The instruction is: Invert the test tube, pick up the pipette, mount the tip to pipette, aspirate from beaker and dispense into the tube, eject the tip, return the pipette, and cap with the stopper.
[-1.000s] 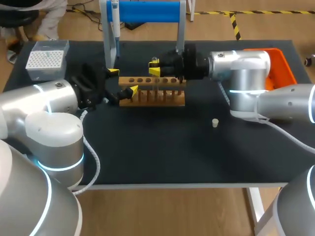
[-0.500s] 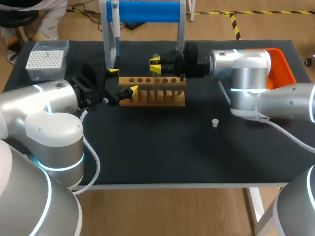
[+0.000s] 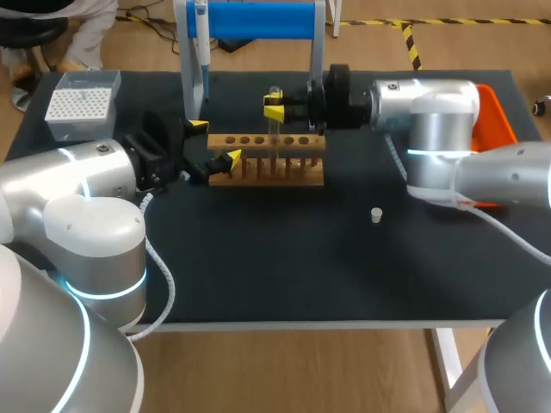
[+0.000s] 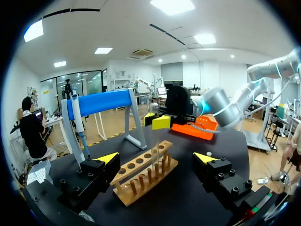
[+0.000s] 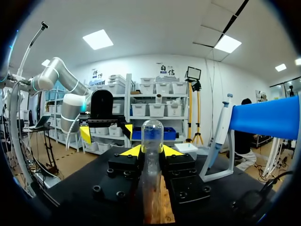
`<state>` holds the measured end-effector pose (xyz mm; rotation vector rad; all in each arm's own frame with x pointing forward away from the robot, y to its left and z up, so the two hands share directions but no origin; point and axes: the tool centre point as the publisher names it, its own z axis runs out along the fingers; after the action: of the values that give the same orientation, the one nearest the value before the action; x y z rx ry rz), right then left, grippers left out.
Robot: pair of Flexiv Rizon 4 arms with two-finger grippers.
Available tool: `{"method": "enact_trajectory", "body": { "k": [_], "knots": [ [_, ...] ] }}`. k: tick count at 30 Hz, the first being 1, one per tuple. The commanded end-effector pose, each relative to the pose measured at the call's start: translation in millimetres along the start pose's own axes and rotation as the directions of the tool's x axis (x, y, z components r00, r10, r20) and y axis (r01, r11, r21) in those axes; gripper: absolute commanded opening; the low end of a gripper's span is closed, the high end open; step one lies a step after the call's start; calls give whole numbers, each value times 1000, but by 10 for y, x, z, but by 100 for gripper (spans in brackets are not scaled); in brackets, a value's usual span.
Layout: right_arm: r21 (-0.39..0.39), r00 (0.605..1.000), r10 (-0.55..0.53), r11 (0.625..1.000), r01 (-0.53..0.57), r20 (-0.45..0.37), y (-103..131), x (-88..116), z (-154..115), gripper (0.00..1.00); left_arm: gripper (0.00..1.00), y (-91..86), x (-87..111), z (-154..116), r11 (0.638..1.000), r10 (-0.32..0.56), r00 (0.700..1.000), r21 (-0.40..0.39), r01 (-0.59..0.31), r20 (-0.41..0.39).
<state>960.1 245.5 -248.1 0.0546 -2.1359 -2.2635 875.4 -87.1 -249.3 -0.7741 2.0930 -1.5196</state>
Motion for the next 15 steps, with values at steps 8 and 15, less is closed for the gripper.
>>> {"method": "enact_trajectory", "body": {
  "k": [8,15],
  "knots": [
    [18,1000,-11,1000,11,12,203,66,-11,0,100,24,-1,4,1000,0,1000,10,0,-2],
    [16,1000,-17,1000,17,15,300,96,-5,0,100,24,-1,4,1000,0,1000,10,0,-2]
  ]
}}
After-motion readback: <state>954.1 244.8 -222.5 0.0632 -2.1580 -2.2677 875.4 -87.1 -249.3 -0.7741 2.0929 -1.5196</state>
